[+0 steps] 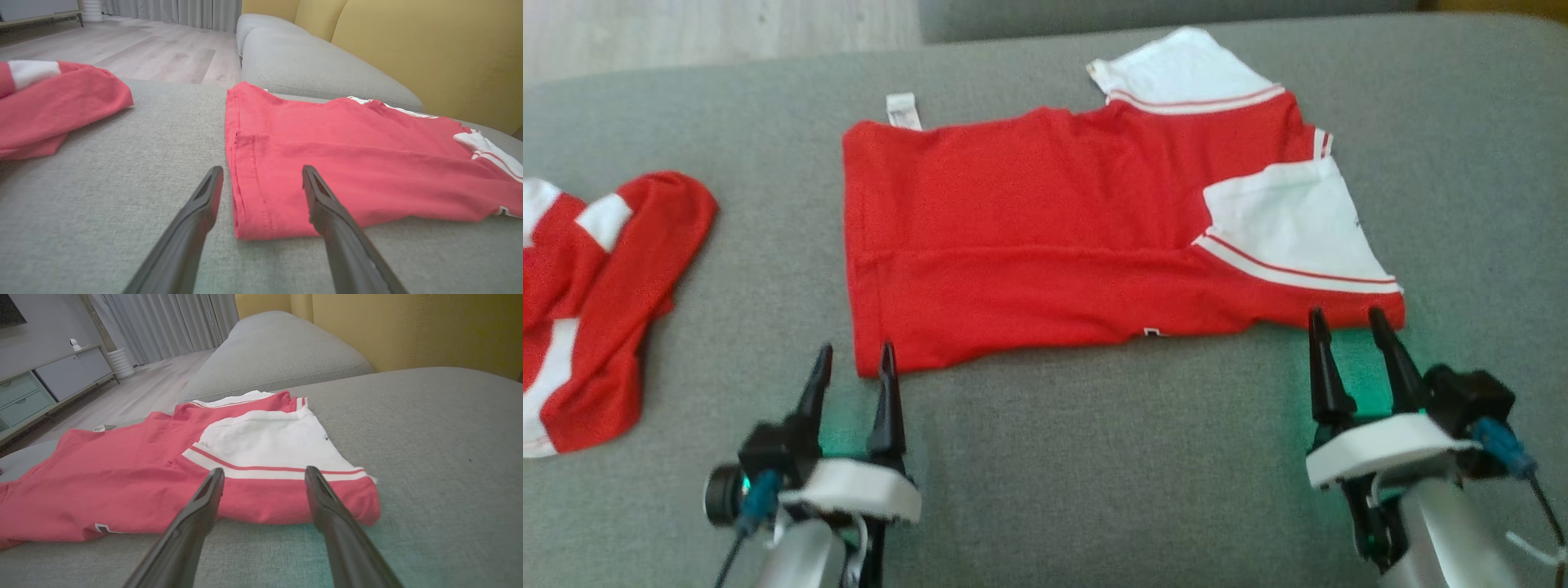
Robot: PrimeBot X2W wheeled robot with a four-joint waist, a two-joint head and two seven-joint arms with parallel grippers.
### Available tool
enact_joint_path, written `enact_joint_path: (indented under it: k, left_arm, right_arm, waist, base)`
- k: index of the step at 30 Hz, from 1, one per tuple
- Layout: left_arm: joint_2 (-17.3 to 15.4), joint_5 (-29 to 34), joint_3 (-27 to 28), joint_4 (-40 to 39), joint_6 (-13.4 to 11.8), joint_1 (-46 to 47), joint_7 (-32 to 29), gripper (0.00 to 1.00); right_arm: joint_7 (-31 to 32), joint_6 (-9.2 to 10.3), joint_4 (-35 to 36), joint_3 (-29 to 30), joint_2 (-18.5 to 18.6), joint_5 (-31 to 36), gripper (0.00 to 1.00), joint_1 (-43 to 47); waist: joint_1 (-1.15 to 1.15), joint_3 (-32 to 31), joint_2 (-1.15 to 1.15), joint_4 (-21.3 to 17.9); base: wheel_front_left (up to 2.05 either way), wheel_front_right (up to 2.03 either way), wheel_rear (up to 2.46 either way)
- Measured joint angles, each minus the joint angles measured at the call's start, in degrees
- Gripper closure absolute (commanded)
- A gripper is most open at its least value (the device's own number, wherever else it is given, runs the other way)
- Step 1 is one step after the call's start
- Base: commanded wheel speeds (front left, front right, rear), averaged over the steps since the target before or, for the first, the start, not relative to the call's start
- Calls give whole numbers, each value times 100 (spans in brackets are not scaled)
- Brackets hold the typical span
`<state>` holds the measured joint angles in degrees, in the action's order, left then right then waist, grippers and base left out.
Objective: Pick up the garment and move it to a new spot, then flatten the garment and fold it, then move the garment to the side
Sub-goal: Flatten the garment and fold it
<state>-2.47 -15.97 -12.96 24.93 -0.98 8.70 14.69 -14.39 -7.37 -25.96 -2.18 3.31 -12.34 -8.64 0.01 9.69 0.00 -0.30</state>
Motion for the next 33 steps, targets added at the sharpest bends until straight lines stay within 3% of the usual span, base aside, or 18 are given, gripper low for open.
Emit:
enact_joint_path:
  k: [10, 11, 12, 20, 27, 28, 29, 30, 33]
  left_arm:
    - [8, -370, 36, 1017, 160, 671, 4, 2]
    - [5, -374, 29, 1018, 194, 713, 8, 44]
    - [5, -371, 11, 1022, 209, 769, 8, 100]
    - [7, -397, -155, 999, 252, 869, 2, 100]
    - [7, -472, -353, 961, 250, 854, 3, 100]
    - [9, -472, -355, 956, 250, 855, 3, 100]
    - [9, -474, -358, 957, 250, 855, 4, 100]
    - [11, -474, -361, 956, 250, 855, 5, 100]
    - [12, -474, -359, 966, 250, 850, 7, 100]
  right_arm:
    - [0, 0, 74, 7, 127, -143, 0, -389]
    - [0, 0, 59, 57, 134, -155, 0, -409]
    - [0, 0, 32, 114, 138, -171, 0, -428]
    - [0, 0, -588, 800, 134, -23, 0, -704]
    - [34, 0, -1424, 820, 103, -199, 0, -1067]
    - [34, 0, -1494, 810, 104, -236, 43, -1140]
    - [35, 0, -1567, 804, 104, -243, 43, -1220]
    - [34, 0, -1625, 795, 104, -293, 100, -1283]
    - [33, 0, -1784, 754, 104, -410, 100, -1395]
  waist:
    - [1, 550, 0, -222]
    - [1, 580, 0, -234]
    - [0, 605, 0, -240]
    - [0, 666, 0, -172]
    - [0, 714, 0, -28]
    - [0, 724, 0, -12]
    - [0, 732, 0, 4]
    - [0, 736, 0, 19]
    - [0, 706, 0, 46]
  base:
    - [0, 0, 0]
    - [0, 0, 0]
    - [0, 0, 0]
    - [0, 0, 0]
    - [0, 0, 0]
    - [0, 0, 0]
    - [0, 0, 0]
    - [0, 0, 0]
    - [0, 0, 0]
